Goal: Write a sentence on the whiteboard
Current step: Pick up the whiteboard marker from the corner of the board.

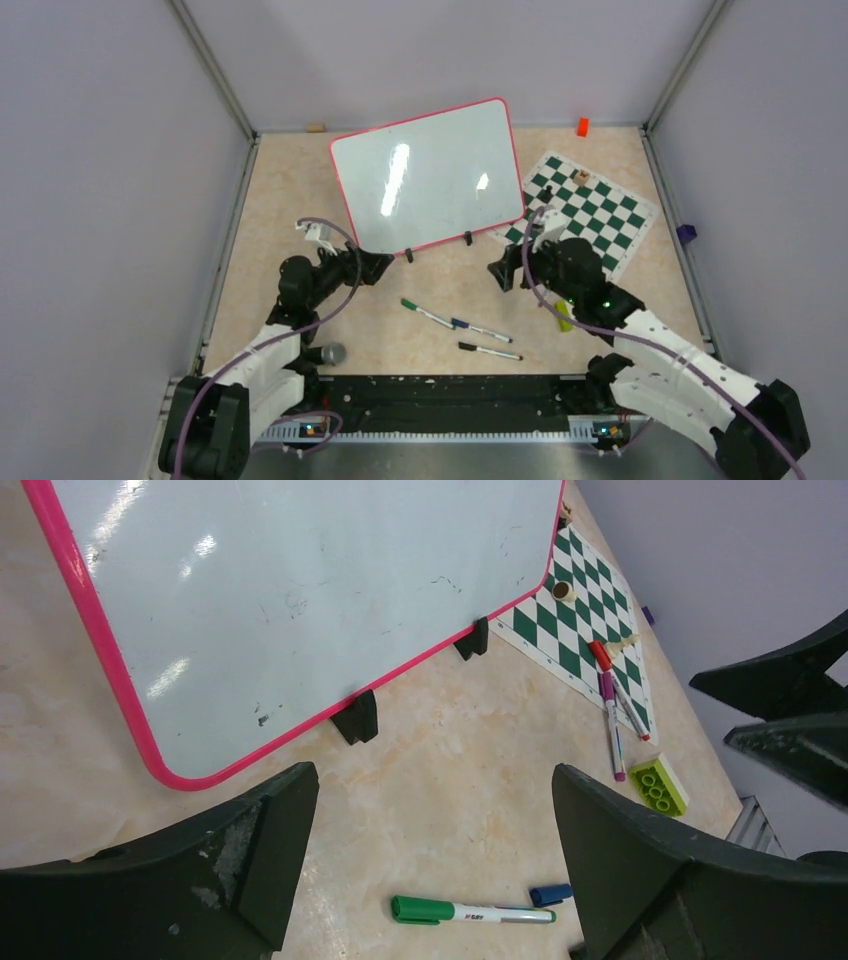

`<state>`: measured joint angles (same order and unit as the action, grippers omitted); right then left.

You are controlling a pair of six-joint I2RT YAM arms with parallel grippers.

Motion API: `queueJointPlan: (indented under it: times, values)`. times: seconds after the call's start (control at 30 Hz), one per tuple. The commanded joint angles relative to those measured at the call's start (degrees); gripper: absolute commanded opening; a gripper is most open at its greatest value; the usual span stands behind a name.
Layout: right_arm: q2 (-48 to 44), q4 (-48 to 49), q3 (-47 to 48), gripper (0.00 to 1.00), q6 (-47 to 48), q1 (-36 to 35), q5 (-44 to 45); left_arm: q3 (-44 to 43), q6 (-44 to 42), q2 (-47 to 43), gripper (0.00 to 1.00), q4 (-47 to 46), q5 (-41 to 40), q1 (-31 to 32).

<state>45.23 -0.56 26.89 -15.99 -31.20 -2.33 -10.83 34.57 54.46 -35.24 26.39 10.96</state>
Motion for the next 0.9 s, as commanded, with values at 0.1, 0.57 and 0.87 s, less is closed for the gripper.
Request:
queueJointPlan:
  times: [0.1,0.57,0.87]
  values:
    - [12.1,-7.3,7.2,0.77,7.3,-14.4,3.8,0.8,-0.7,-2.5,0.91,-2.6,1.0,0.3]
    - [25.2,-10.0,9.3,0.70,8.1,-28.0,8.9,1.2,-0.6,-3.6,0.91,-2.5,1.2,0.3]
    - [30.2,-11.8,11.3,0.57,6.5,-30.4,12.4,1.2,-0.6,-4.0,0.90,-2.2,1.4,0.3]
